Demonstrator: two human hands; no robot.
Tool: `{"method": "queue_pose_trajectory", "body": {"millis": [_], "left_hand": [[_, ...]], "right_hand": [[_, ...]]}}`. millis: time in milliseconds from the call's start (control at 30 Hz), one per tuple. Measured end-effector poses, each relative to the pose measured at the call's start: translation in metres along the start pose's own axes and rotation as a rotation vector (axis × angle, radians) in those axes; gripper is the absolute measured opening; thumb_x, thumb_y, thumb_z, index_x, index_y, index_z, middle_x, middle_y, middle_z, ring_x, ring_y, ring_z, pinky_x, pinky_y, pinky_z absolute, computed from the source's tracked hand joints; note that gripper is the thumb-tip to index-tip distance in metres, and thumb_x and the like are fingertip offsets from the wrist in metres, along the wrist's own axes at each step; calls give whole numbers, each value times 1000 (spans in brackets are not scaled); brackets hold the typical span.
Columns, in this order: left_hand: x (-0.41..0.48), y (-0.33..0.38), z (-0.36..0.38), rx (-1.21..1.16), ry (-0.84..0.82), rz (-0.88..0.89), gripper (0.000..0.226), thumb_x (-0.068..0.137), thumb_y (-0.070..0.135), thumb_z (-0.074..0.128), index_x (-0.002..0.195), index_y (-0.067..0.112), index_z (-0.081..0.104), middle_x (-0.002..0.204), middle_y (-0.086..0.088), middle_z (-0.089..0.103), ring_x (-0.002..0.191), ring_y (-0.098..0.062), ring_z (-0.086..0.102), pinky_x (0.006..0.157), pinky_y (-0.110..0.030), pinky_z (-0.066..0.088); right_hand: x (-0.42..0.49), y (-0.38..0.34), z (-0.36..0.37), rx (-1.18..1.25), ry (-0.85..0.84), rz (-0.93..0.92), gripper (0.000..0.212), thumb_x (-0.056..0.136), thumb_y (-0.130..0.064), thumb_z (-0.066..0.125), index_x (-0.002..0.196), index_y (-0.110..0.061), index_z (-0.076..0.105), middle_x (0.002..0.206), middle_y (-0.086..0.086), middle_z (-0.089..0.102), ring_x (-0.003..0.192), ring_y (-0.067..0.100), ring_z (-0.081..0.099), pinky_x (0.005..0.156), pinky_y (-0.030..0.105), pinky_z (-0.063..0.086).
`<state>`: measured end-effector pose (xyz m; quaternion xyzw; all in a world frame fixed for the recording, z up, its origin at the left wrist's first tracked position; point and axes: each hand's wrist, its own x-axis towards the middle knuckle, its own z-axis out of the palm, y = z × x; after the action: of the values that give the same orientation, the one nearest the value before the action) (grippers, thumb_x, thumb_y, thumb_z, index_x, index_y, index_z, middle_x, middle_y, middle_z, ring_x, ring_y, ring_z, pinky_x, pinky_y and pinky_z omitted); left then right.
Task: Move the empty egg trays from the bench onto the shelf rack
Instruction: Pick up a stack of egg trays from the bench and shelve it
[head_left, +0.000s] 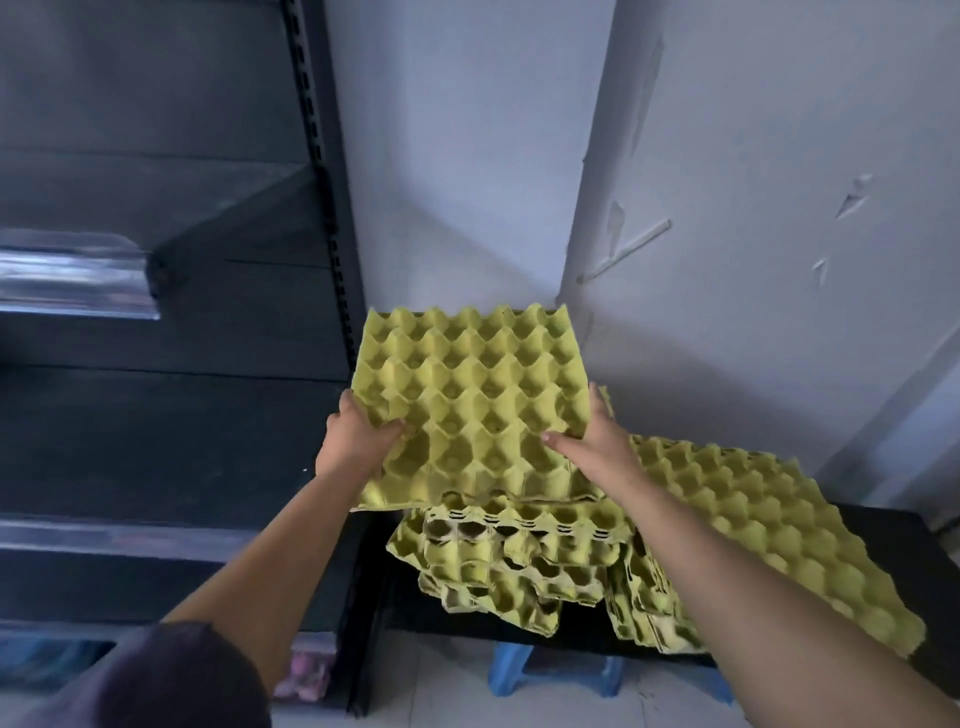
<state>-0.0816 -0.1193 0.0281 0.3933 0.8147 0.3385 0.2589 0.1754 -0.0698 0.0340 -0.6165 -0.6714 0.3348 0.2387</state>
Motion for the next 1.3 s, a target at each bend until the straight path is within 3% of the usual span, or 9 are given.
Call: {"method": "queue_pose_trajectory", "body": {"millis": [167,233,333,433,567,667,933,1200,1300], "left_hand": [[-48,-41,-44,-82,41,-36,58,81,31,68,125,14,35,123,-14,47,90,-28,52,71,-39,45],[-66,-56,-63,-53,59,-40,60,82,31,66,130,16,32,128,-14,39,96,-31,49,78,-40,46],[-92,-84,-91,261,159,-6,69,84,36,60,143,26,23,147,-9,22,129,-35,30,104,-48,32],[-112,-110,-118,502,252,186,57,89,44,52,141,31,32,151,-4,19,138,-27,15,111,-45,16],[-119,-149,-155,703,64,357,54,90,54,44,141,40,30,152,4,20,140,-21,15,113,-45,13],[-112,-188,-196,764,-26,347,64,86,56,50,142,42,23,151,8,21,141,-20,11,113,-47,15],[-62,-299,-328,1013,131,335,63,93,33,52,144,40,15,144,9,41,136,-20,31,109,-42,24],[9,-373,-396,1057,154,343,70,91,38,53,145,37,9,139,3,45,128,-24,40,99,-39,35],[47,-391,-416,1004,162,338,66,89,39,55,144,28,18,133,3,51,123,-23,45,91,-34,42]], "right_hand": [[-45,-20,23,59,-40,-74,96,84,-33,69,152,-19,2,156,8,22,140,26,29,109,36,29],[-60,-31,38,73,-45,-92,96,84,-33,70,152,-19,5,155,9,26,138,27,31,108,36,31],[-82,-54,66,81,-63,-145,96,82,-35,71,152,-20,7,155,8,25,138,27,32,107,37,32],[-102,-79,99,99,-93,-192,95,83,-33,71,152,-18,7,155,7,24,139,26,31,108,36,31],[-123,-119,160,151,-112,-199,95,83,-32,71,152,-16,8,155,7,24,139,24,31,110,35,29],[-134,-162,217,190,-147,-163,93,84,-35,70,152,-19,8,152,8,31,135,27,36,107,39,33],[-166,-280,362,274,-181,-103,90,84,-30,69,151,-18,11,146,14,38,126,30,48,90,32,43],[-153,-348,466,301,-188,-64,90,83,-28,71,151,-18,12,148,16,34,126,32,48,93,37,46],[-133,-365,504,313,-178,-43,90,83,-27,72,151,-17,13,148,16,35,126,32,48,95,38,45]]}}
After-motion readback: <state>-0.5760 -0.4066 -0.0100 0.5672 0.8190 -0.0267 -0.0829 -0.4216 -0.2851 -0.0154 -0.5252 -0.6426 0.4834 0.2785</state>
